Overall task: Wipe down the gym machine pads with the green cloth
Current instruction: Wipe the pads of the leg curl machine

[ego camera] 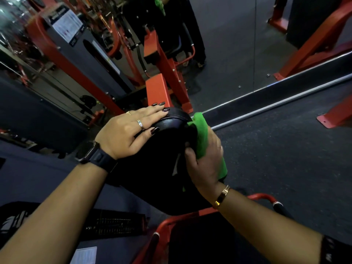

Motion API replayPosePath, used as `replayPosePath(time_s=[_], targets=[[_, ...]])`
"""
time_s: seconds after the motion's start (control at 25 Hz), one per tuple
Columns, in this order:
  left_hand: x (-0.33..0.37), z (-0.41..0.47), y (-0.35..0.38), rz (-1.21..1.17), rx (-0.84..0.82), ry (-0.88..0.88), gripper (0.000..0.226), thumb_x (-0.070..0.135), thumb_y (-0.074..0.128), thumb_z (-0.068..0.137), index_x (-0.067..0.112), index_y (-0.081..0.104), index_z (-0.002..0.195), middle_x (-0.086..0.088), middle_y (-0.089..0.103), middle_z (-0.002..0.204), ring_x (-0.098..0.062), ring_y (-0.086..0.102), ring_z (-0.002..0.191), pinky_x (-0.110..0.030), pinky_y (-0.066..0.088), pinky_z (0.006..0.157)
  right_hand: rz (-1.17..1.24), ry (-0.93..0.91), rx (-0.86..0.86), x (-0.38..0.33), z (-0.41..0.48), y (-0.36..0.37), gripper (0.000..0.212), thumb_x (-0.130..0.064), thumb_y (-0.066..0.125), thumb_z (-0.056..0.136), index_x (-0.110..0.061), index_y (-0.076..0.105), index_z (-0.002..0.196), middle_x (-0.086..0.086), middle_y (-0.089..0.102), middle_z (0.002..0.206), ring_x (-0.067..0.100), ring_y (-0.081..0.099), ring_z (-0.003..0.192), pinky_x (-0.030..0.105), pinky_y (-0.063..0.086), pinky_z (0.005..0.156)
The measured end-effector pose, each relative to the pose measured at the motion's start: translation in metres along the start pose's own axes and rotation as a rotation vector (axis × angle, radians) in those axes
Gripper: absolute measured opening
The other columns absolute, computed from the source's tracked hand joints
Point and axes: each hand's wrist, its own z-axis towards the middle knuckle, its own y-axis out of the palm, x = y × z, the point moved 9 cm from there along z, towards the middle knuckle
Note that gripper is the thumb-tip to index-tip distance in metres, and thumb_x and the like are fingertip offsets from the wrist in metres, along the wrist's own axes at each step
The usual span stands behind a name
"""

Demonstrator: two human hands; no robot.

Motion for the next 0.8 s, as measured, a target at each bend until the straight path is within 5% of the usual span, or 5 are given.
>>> replayPosePath(time_s=[0.2, 0.48, 0.68, 0.8], targets=[[0.007, -0.004, 0.001, 0.084, 0.038, 0.066, 0.038, 0.018, 0.041, 0.097, 0.004, 0.051, 0.130, -0.013, 0.049, 0.137, -0.023, 0.046, 0.129, -0.035, 0.042, 0.105, -0.004, -0.084, -0.019, 0.021, 0.000, 0.005, 0.069, -0.049, 0.049, 0.078, -0.010, 0.039, 0.135, 0.013, 0.053, 0.133, 0.024, 0.045, 0.119, 0.036, 0.035, 0.098], [0.008, -0.004, 0.001, 0.106, 0.063, 0.083, 0.037, 0.013, 0.047, 0.093, 0.003, 0.052, 0.129, -0.013, 0.051, 0.135, -0.023, 0.048, 0.127, -0.036, 0.044, 0.102, -0.031, 0.281, -0.063, 0.141, -0.063, 0.019, 0.094, -0.075, 0.024, 0.082, 0.005, 0.051, 0.122, 0.023, 0.055, 0.118, 0.039, 0.050, 0.111, 0.048, 0.040, 0.092], [0.008, -0.006, 0.000, 0.115, 0.072, 0.059, 0.037, 0.017, 0.042, 0.096, 0.006, 0.051, 0.130, -0.012, 0.051, 0.135, -0.023, 0.050, 0.126, -0.038, 0.047, 0.097, 0.097, 0.510, 0.061, 0.167, -0.090, 0.012, 0.078, -0.059, 0.032, 0.077, 0.000, 0.054, 0.121, 0.020, 0.054, 0.117, 0.039, 0.045, 0.116, 0.049, 0.038, 0.099], [0.006, -0.005, 0.000, 0.126, 0.079, 0.041, 0.037, 0.019, 0.041, 0.097, 0.007, 0.052, 0.130, -0.011, 0.052, 0.135, -0.022, 0.050, 0.126, -0.038, 0.048, 0.096, 0.211, 0.603, 0.113, 0.178, -0.094, 0.012, 0.088, -0.067, 0.037, 0.071, 0.002, 0.051, 0.124, 0.022, 0.054, 0.120, 0.038, 0.043, 0.122, 0.044, 0.036, 0.102]])
